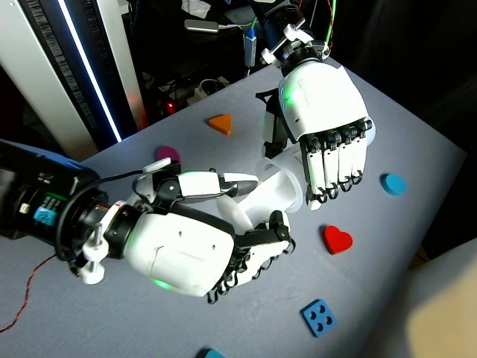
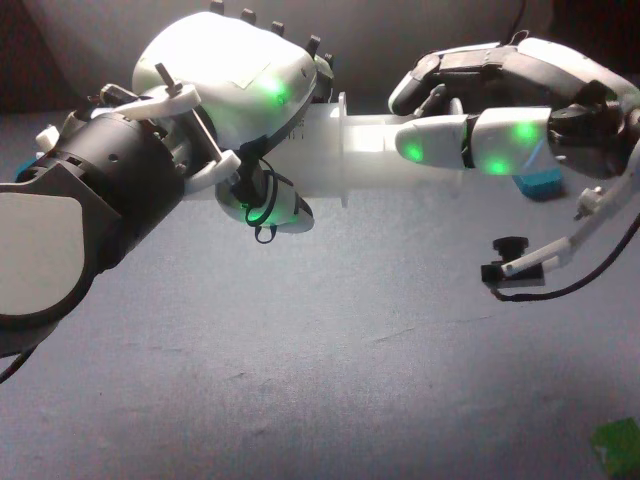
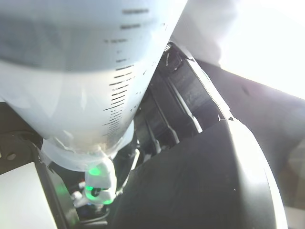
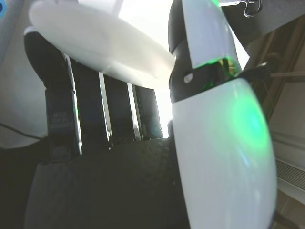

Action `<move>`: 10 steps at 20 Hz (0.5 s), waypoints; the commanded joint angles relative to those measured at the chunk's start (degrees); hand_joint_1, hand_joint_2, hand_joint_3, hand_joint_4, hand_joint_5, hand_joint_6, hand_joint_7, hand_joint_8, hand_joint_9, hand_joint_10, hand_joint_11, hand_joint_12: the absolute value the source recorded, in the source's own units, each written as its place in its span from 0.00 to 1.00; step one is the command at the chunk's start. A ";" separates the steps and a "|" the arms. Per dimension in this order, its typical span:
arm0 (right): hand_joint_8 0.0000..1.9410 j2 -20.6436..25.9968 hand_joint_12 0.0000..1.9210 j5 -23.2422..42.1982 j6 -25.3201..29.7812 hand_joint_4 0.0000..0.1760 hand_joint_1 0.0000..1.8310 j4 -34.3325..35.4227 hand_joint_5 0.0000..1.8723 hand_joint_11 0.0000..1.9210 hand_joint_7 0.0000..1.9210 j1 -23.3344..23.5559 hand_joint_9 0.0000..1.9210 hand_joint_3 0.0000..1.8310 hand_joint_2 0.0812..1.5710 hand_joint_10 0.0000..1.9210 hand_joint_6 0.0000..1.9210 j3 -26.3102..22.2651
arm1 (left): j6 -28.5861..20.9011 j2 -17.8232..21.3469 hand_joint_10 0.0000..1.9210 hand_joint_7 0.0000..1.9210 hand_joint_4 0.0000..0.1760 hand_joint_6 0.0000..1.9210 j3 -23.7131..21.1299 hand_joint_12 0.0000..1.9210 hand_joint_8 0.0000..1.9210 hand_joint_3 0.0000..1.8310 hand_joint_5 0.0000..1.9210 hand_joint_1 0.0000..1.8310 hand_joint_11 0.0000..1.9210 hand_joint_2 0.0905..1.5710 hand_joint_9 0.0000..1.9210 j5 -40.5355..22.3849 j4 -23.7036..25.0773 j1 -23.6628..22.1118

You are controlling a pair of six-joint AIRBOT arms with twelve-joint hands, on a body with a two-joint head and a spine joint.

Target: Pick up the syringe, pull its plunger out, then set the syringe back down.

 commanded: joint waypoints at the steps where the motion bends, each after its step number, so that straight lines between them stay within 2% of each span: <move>1: 0.61 1.89 0.79 10.01 -0.63 0.00 0.73 2.21 0.33 0.35 0.44 0.25 0.41 0.00 0.76 0.77 0.69 1.76 | 1.55 0.49 0.58 0.59 0.00 0.46 -0.21 0.50 0.36 0.00 0.49 0.76 0.49 0.66 0.54 3.41 3.63 -0.36; 10: 0.60 3.67 0.79 10.43 -0.41 0.00 0.74 2.08 0.34 0.35 0.45 -0.42 0.41 0.00 0.76 0.76 0.69 1.87 | 1.56 0.57 0.61 0.56 0.00 0.49 -0.24 0.52 0.41 0.00 0.48 0.76 0.49 0.68 0.50 3.41 3.64 -0.33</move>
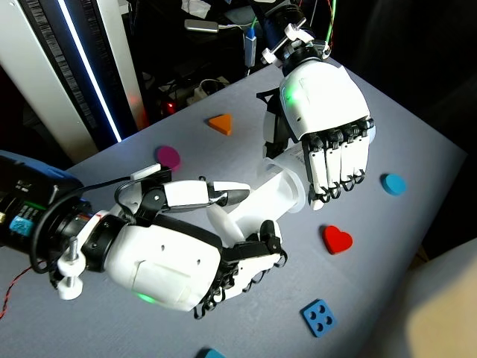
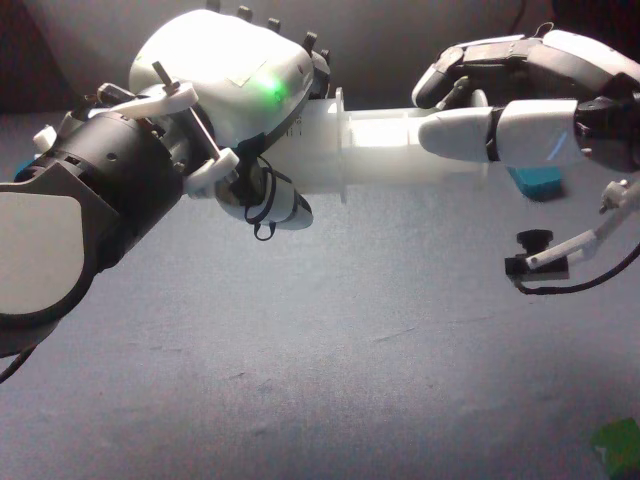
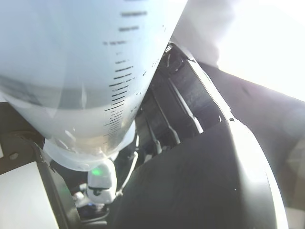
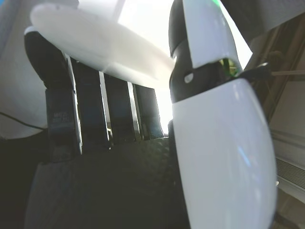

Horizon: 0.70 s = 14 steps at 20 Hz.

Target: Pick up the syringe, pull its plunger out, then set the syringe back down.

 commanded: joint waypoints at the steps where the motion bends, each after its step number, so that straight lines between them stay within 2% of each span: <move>1: 0.60 1.90 0.79 10.72 -1.27 0.00 0.74 2.86 0.34 0.35 0.45 -0.26 0.41 0.00 0.76 0.76 0.69 1.87 | 1.58 0.62 0.62 0.56 0.00 0.49 -0.28 0.53 0.42 0.00 0.48 0.76 0.48 0.68 0.50 2.88 3.85 -0.33; 6: 0.60 2.81 0.79 11.34 -0.24 0.00 0.74 2.24 0.35 0.35 0.45 -1.43 0.41 0.00 0.76 0.76 0.69 1.86 | 1.58 0.93 0.61 0.58 0.00 0.45 -0.49 0.53 0.39 0.00 0.49 0.76 0.49 0.67 0.52 2.88 3.85 -0.37; 10: 0.62 3.58 0.79 11.35 0.34 0.00 0.74 1.85 0.33 0.36 0.44 -1.75 0.41 0.00 0.76 0.77 0.69 1.86 | 1.58 1.12 0.63 0.55 0.00 0.48 -0.54 0.52 0.43 0.00 0.48 0.76 0.48 0.68 0.49 2.87 3.85 -0.46; 14: 0.62 4.32 0.79 11.43 1.18 0.00 0.73 0.70 0.33 0.35 0.44 -1.79 0.41 0.00 0.76 0.78 0.69 1.86 | 1.58 1.29 0.60 0.59 0.00 0.46 -0.30 0.52 0.39 0.00 0.48 0.76 0.48 0.67 0.52 2.80 3.85 -0.52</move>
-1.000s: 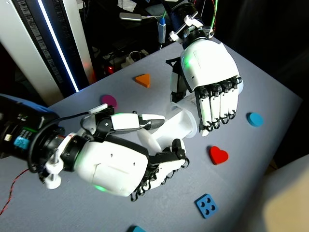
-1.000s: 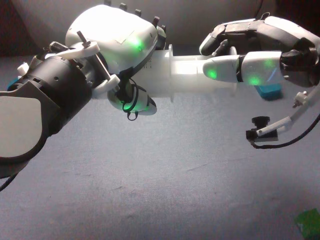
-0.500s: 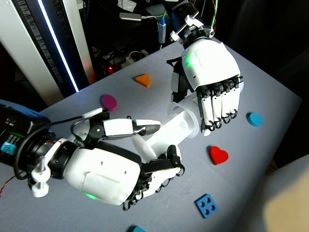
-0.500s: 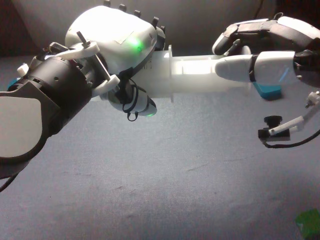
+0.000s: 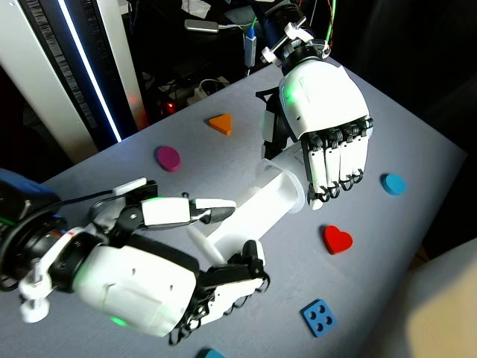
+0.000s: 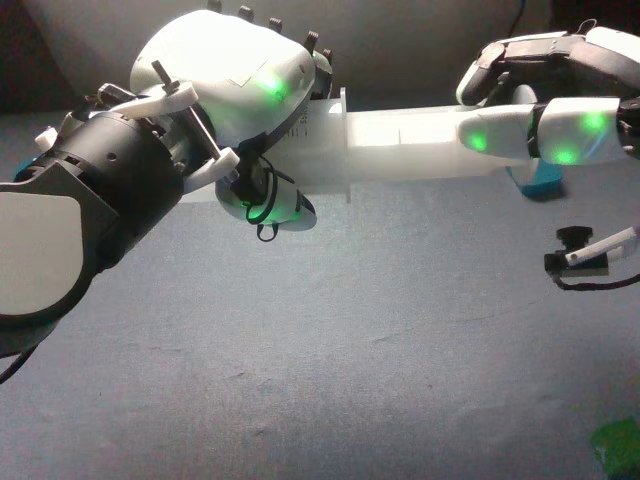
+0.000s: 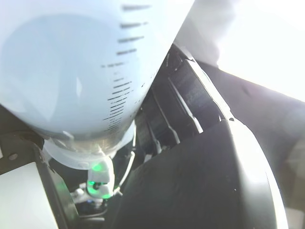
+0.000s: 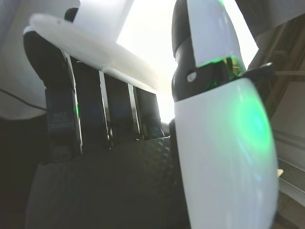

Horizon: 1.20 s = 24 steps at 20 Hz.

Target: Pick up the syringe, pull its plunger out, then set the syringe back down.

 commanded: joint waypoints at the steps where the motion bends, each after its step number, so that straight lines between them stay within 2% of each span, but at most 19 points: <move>1: 0.61 1.61 0.79 10.24 -0.70 0.00 0.73 2.51 0.33 0.35 0.44 0.37 0.41 0.00 0.76 0.77 0.69 1.82 | 2.06 1.16 0.60 0.59 0.00 0.46 0.06 0.51 0.38 0.00 0.48 0.76 0.48 0.67 0.52 2.85 3.85 -0.58; 5: 0.61 1.70 0.78 10.46 -0.70 0.00 0.74 2.02 0.34 0.35 0.44 0.60 0.42 0.00 0.76 0.76 0.68 1.82 | 2.05 1.26 0.61 0.56 0.00 0.46 0.40 0.52 0.42 0.00 0.50 0.76 0.48 0.67 0.50 2.54 3.85 -0.69; 10: 0.60 1.94 0.79 10.37 -0.64 0.00 0.74 1.88 0.35 0.35 0.45 1.05 0.42 0.00 0.75 0.76 0.68 1.83 | 2.05 1.38 0.62 0.56 0.00 0.50 0.36 0.54 0.42 0.00 0.48 0.76 0.47 0.68 0.50 2.45 3.85 -0.75; 13: 0.58 2.17 0.80 10.33 -0.62 0.00 0.74 1.58 0.34 0.33 0.46 0.99 0.41 0.00 0.75 0.77 0.69 1.83 | 2.05 1.38 0.58 0.60 0.00 0.45 0.32 0.53 0.36 0.00 0.50 0.76 0.48 0.66 0.54 2.45 3.85 -0.75; 15: 0.61 2.26 0.80 10.35 -0.62 0.00 0.74 1.54 0.33 0.34 0.45 0.99 0.41 0.00 0.76 0.77 0.69 1.83 | 2.05 1.38 0.62 0.56 0.00 0.49 0.29 0.54 0.41 0.00 0.48 0.76 0.47 0.68 0.50 2.45 3.85 -0.70; 18: 0.61 2.30 0.80 10.44 -0.62 0.00 0.73 1.38 0.33 0.34 0.45 1.03 0.41 0.00 0.76 0.77 0.69 1.83 | 2.05 1.38 0.62 0.57 0.00 0.50 0.23 0.54 0.41 0.00 0.46 0.76 0.46 0.68 0.51 2.45 3.85 -0.73; 21: 0.60 2.33 0.80 10.71 -0.62 0.00 0.73 1.37 0.33 0.34 0.46 0.83 0.40 0.00 0.76 0.77 0.69 1.82 | 2.06 1.39 0.59 0.57 0.00 0.44 0.10 0.53 0.41 0.00 0.50 0.76 0.48 0.67 0.53 2.45 3.85 -0.76; 24: 0.59 2.53 0.80 10.76 -0.62 0.00 0.73 1.36 0.33 0.34 0.46 0.53 0.40 0.00 0.76 0.78 0.70 1.83 | 2.06 1.40 0.59 0.58 0.00 0.43 0.04 0.53 0.39 0.00 0.51 0.76 0.49 0.66 0.54 2.45 3.85 -0.76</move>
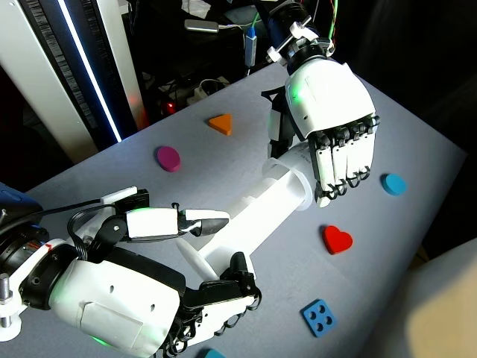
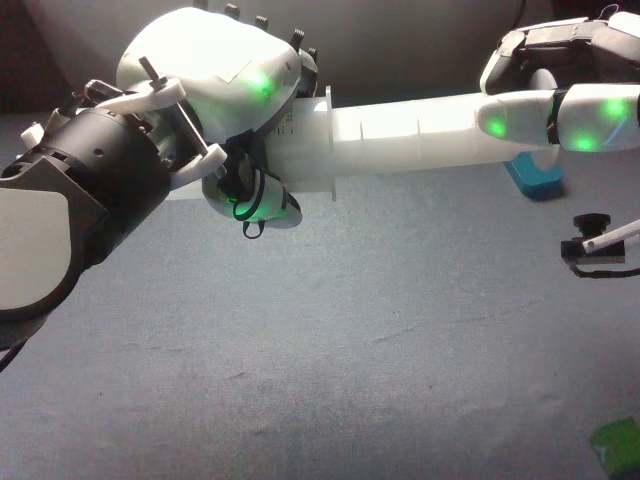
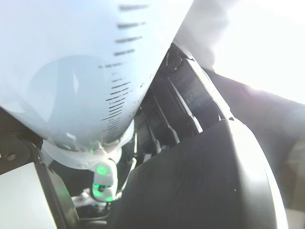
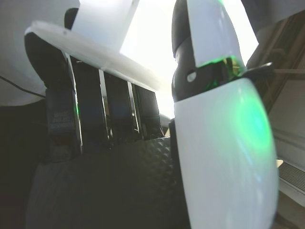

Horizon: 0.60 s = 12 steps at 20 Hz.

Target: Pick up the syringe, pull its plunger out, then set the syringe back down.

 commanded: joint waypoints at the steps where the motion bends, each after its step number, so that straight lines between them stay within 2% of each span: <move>1: 0.59 1.30 0.80 10.33 -1.01 0.00 0.73 2.05 0.33 0.34 0.46 0.36 0.40 0.00 0.76 0.78 0.70 1.48 | 1.53 0.70 0.59 0.58 0.00 0.43 -0.26 0.53 0.39 0.00 0.51 0.76 0.49 0.66 0.54 2.58 3.88 -0.71; 3: 0.61 1.28 0.80 10.48 -1.01 0.00 0.73 1.93 0.32 0.34 0.44 0.37 0.41 0.00 0.77 0.78 0.71 1.45 | 1.53 0.70 0.60 0.59 0.00 0.45 -0.27 0.55 0.38 0.00 0.50 0.76 0.47 0.66 0.53 2.58 3.88 -0.71; 6: 0.55 1.27 0.79 10.53 -1.01 0.00 0.73 1.78 0.35 0.33 0.46 0.55 0.41 0.00 0.75 0.75 0.72 1.45 | 1.53 0.78 0.60 0.59 0.00 0.45 -0.25 0.55 0.37 0.00 0.50 0.76 0.47 0.66 0.53 2.58 3.88 -0.72; 7: 0.60 1.25 0.77 10.53 -1.01 0.00 0.64 1.74 0.36 0.32 0.47 0.64 0.41 0.00 0.76 0.47 0.73 1.46 | 1.53 0.81 0.60 0.59 0.00 0.45 -0.25 0.55 0.37 0.00 0.50 0.76 0.47 0.66 0.53 2.58 3.88 -0.73; 8: 0.63 1.24 0.76 10.54 -1.02 0.00 0.63 1.70 0.34 0.30 0.45 0.70 0.39 0.00 0.78 0.42 0.75 1.46 | 1.53 0.84 0.62 0.57 0.00 0.47 -0.27 0.55 0.40 0.00 0.49 0.76 0.47 0.67 0.50 2.51 3.88 -0.73; 9: 0.38 1.26 0.75 10.54 -1.01 0.00 0.56 1.63 0.30 0.26 0.38 0.71 0.36 0.00 0.76 0.36 0.41 1.47 | 1.53 0.89 0.62 0.57 0.00 0.47 -0.29 0.55 0.41 0.00 0.48 0.76 0.47 0.68 0.50 2.36 3.88 -0.73; 10: 0.21 1.34 0.72 10.52 -1.00 0.00 0.53 1.62 0.31 0.23 0.38 0.61 0.35 0.00 0.74 0.29 0.22 1.53 | 1.53 0.92 0.61 0.59 0.00 0.46 -0.33 0.55 0.38 0.00 0.49 0.76 0.47 0.67 0.52 2.34 3.88 -0.71; 11: 0.10 1.45 0.70 10.52 -0.85 0.00 0.51 1.62 0.32 0.18 0.38 0.43 0.33 0.00 0.73 0.21 0.11 1.57 | 1.53 0.92 0.60 0.60 0.00 0.46 -0.36 0.55 0.37 0.00 0.49 0.76 0.47 0.67 0.52 2.34 3.88 -0.68; 12: 0.04 1.55 0.68 10.56 -0.82 0.00 0.49 1.62 0.31 0.14 0.36 0.21 0.32 0.00 0.73 0.14 0.05 1.57 | 1.54 0.92 0.60 0.60 0.00 0.46 -0.36 0.55 0.37 0.00 0.49 0.76 0.47 0.66 0.52 2.19 3.88 -0.64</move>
